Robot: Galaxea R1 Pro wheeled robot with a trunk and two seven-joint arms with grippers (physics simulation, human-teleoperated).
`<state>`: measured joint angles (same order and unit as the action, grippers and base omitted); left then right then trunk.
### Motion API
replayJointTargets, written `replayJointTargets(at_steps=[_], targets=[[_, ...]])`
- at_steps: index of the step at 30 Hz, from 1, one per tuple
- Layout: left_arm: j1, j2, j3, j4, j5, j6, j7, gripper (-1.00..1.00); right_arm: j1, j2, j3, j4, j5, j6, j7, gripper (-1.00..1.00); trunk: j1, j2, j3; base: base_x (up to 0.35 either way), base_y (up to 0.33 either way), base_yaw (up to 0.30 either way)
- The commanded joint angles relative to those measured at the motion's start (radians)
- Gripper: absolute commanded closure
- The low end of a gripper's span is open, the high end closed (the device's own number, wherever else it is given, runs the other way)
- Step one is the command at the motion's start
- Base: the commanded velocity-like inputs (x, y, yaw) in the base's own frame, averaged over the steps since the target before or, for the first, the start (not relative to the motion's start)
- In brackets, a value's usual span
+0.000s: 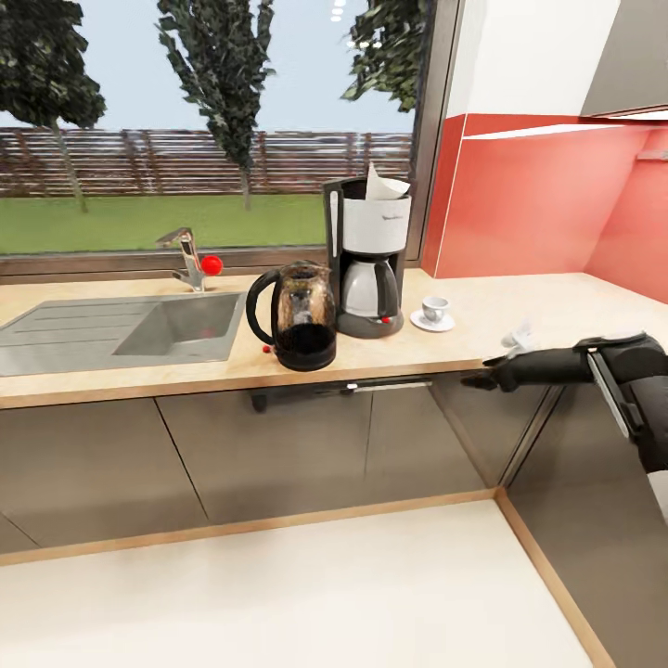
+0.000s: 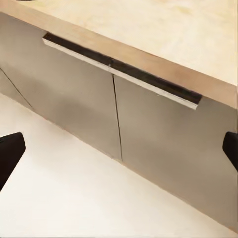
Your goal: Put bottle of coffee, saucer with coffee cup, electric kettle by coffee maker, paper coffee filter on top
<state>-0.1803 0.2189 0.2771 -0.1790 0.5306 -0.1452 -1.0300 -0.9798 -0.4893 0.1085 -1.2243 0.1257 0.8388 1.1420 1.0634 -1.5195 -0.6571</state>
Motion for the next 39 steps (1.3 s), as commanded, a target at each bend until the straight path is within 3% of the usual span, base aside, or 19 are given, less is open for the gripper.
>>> replayJointTargets(at_steps=[1, 8, 14, 16, 18, 22, 25, 27, 30, 31, 39], targets=[[-0.001, 0.001, -0.006, 0.002, 0.006, -0.007, -0.002, -1.00, 0.034, 0.000, 0.000, -0.004, 0.010, -0.032, 0.009, -1.00, 0.000, -0.001, -0.001, 0.000, 0.000, 0.000], [-0.001, 0.001, -0.006, 0.002, 0.007, -0.006, -0.001, -1.00, 0.163, 0.000, 0.000, 0.019, 0.012, -0.093, 0.000, -1.00, 0.000, -0.001, -0.001, 0.000, 0.000, 0.000], [-0.001, 0.001, -0.005, 0.004, 0.007, -0.005, 0.000, -1.00, 0.273, 0.005, 0.000, 0.162, 0.011, -0.151, -0.007, -1.00, 0.000, -0.001, -0.001, 0.000, 0.000, 0.000], [-0.001, -0.001, -0.005, 0.007, 0.007, -0.004, 0.001, -1.00, 0.318, 0.008, -0.001, 0.391, 0.009, -0.298, -0.021, -1.00, 0.000, -0.001, -0.001, 0.000, 0.000, 0.000], [-0.001, -0.001, -0.005, 0.008, 0.008, -0.004, 0.001, -1.00, 0.324, 0.009, -0.001, 0.492, 0.007, -0.362, -0.038, -1.00, 0.000, -0.001, -0.001, 0.000, 0.000, 0.000], [-0.001, -0.003, -0.005, 0.011, 0.008, -0.003, 0.005, -1.00, 0.333, 0.011, -0.001, 0.791, 0.000, -0.570, -0.102, -1.00, 0.000, -0.001, -0.001, 0.000, 0.000, 0.000], [-0.001, -0.007, -0.006, 0.030, 0.008, -0.002, 0.006, -1.00, 0.344, 0.024, -0.001, 1.108, -0.003, -0.805, -0.194, -1.00, 0.000, -0.001, -0.001, 0.000, 0.000, 0.000], [-0.001, -0.008, -0.005, 0.036, 0.008, -0.002, 0.005, -1.00, 0.383, 0.029, -0.001, 1.192, -0.005, -0.876, -0.234, -1.00, 0.000, -0.001, -0.001, 0.000, 0.000, 0.000], [-0.001, -0.009, -0.006, 0.057, 0.008, -0.001, 0.005, -1.00, 0.435, 0.047, -0.001, 1.250, -0.033, -0.927, -0.301, -1.00, 0.000, -0.001, -0.001, 0.000, 0.000, 0.000], [-0.001, -0.020, -0.005, 0.099, 0.008, -0.002, 0.006, -1.00, 0.485, 0.060, -0.001, 1.271, -0.053, -0.944, -0.375, -1.00, 0.000, -0.001, -0.001, 0.000, 0.000, 0.000], [-0.001, -0.029, -0.003, 0.120, 0.009, -0.002, 0.014, -1.00, 0.551, 0.069, -0.001, 1.278, -0.062, -0.960, -0.409, -1.00, 0.000, -0.001, -0.001, 0.000, 0.000, 0.000]])
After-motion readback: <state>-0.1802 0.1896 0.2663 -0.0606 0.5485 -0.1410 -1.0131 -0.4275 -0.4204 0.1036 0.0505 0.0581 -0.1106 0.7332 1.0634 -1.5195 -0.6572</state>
